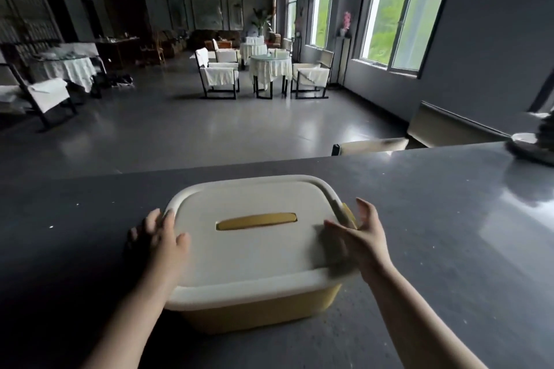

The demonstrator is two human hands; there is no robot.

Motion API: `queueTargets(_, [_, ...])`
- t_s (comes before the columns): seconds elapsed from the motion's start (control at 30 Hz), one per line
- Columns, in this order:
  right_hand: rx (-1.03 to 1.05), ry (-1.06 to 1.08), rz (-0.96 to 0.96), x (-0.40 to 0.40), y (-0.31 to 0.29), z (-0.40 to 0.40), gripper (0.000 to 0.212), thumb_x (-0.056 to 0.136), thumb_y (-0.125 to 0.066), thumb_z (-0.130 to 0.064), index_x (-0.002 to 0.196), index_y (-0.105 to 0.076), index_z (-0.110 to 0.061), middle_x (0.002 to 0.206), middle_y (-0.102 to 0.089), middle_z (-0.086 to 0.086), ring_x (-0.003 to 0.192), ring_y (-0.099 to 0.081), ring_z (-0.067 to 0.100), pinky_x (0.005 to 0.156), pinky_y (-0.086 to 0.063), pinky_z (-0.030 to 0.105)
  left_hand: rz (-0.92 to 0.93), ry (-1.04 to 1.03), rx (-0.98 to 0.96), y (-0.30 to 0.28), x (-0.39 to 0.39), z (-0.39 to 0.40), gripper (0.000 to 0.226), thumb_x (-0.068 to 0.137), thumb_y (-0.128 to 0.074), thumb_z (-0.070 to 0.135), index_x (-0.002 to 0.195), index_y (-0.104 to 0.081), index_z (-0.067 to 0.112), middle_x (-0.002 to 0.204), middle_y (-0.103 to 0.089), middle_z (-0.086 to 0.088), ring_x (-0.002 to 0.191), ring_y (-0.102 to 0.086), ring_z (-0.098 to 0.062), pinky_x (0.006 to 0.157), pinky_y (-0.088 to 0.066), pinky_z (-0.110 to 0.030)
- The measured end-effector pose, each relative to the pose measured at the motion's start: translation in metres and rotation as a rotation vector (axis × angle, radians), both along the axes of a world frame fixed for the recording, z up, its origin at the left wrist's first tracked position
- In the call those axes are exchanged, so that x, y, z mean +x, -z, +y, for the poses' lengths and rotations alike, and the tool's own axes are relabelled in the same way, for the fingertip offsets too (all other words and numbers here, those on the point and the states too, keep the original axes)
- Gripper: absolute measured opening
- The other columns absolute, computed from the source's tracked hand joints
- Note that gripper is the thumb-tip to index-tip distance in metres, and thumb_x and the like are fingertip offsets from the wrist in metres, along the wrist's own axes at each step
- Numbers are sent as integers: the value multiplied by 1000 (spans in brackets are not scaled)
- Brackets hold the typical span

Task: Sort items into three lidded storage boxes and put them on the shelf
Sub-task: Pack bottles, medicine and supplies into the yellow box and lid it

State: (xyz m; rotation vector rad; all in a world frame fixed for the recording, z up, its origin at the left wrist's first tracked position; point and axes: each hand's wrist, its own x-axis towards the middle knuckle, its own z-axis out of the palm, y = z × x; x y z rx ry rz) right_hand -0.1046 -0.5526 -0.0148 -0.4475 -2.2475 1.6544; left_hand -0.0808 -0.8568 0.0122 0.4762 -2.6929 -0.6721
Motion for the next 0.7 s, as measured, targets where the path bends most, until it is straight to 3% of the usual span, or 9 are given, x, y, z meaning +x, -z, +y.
queueTargets(0.1, [-480, -119, -159, 1, 3, 0, 61, 61, -86, -16, 114, -59, -5, 92, -68, 5, 77, -64, 18, 68, -50, 28, 25, 326, -184, -6, -14, 63, 55, 96, -44, 42, 146, -34, 24, 158, -20, 0, 144, -16, -22, 116, -12, -39])
queueTargets(0.13, [-557, -135, -197, 1, 3, 1, 51, 62, -85, -13, 107, -63, -3, 84, -71, 8, 69, -65, 19, 64, -52, 28, 17, 459, -206, -6, -21, 92, 54, 97, -37, 46, 148, -28, 29, 159, -14, 3, 146, -9, -17, 118, -6, -39])
queueTargets(0.2, [-602, -145, -221, 4, 3, 4, 41, 65, -83, -9, 103, -68, -4, 88, -74, 14, 72, -67, 24, 66, -54, 30, -17, 644, -268, -2, -33, 142, 52, 99, -29, 46, 149, -20, 34, 160, -5, 7, 146, 0, -10, 117, 6, -40])
queueTargets(0.27, [-608, -183, -194, 9, 4, 8, 37, 69, -80, -7, 104, -68, -2, 95, -73, 18, 79, -66, 26, 72, -53, 32, -59, 700, -297, 4, -44, 166, 51, 100, -27, 44, 149, -19, 34, 160, -4, 9, 146, 1, -8, 116, 10, -40])
queueTargets(0.4, [-482, -164, -52, 14, 6, 11, 33, 70, -79, -4, 101, -71, -10, 98, -72, 16, 83, -63, 21, 82, -52, 38, -51, 689, -267, 19, -58, 169, 49, 99, -29, 43, 148, -24, 36, 159, -14, 12, 145, -9, -8, 116, 1, -33])
queueTargets(0.6, [-271, -127, -2, 16, -7, 8, 34, 65, -79, -5, 80, -75, -35, 85, -75, -6, 75, -62, 7, 75, -53, 30, -23, 687, -262, 20, -59, 171, 49, 99, -32, 42, 147, -27, 35, 158, -17, 12, 144, -11, -8, 116, -3, -30])
queueTargets(0.7, [-124, -148, -28, 18, -15, 13, 24, 66, -78, -9, 84, -74, -26, 89, -74, 6, 74, -60, 10, 73, -54, 34, 41, 708, -206, 14, -55, 168, 47, 98, -38, 35, 145, -35, 30, 156, -26, 8, 142, -20, -9, 114, -7, -26])
